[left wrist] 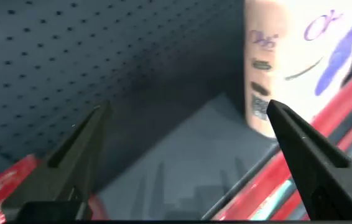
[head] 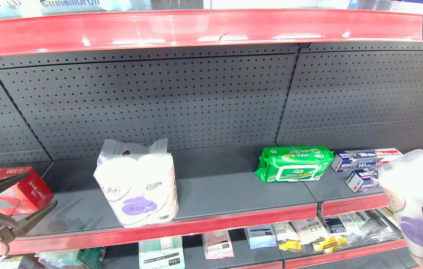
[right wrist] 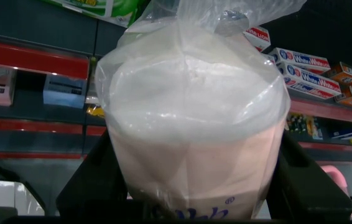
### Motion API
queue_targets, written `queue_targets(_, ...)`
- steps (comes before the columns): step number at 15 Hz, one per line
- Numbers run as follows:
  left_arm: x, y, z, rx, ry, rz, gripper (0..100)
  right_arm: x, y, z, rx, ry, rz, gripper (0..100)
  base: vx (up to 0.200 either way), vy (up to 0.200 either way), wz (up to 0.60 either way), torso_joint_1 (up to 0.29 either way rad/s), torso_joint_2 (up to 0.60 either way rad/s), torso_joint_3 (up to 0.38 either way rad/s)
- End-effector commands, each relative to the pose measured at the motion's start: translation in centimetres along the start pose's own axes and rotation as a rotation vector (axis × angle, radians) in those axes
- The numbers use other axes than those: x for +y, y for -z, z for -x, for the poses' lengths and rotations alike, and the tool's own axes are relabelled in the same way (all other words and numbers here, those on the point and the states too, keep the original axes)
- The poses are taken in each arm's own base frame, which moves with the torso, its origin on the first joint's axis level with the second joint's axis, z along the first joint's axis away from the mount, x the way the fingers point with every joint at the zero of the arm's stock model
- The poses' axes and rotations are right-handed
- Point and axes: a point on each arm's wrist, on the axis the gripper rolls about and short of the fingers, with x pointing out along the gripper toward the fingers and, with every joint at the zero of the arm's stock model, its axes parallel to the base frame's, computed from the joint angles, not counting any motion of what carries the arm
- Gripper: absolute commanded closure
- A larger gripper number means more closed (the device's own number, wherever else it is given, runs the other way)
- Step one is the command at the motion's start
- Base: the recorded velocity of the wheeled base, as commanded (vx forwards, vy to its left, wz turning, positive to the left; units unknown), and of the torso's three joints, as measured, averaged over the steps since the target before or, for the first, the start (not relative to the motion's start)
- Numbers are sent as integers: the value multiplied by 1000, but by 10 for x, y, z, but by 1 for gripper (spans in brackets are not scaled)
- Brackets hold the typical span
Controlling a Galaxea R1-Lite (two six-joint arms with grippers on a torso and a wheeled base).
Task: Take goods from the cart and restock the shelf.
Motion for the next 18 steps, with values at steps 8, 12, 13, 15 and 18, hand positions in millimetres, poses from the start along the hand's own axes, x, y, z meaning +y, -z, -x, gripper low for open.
queue_targets(8, 15, -10, -2, 90, -257, -84, 0, 0, 0, 0, 3, -1, -3, 100, 0, 0, 0, 0, 0, 0)
queue_targets(12, 14, -16, -1, 168, -472, -47, 0, 0, 0, 0, -1, -1, -3, 100, 0, 0, 0, 0, 0, 0)
queue_targets(13, 9, -18, -4, 183, -515, -16, 0, 0, 0, 0, -1, -1, -3, 100, 0, 0, 0, 0, 0, 0)
queue_targets(15, -15, -27, -21, 218, -651, 100, 0, 0, 0, 0, 0, 0, -5, 100, 0, 0, 0, 0, 0, 0)
queue_targets(18, -21, -30, -26, 237, -711, 115, 0, 0, 0, 1, -4, 2, -6, 100, 0, 0, 0, 0, 0, 0)
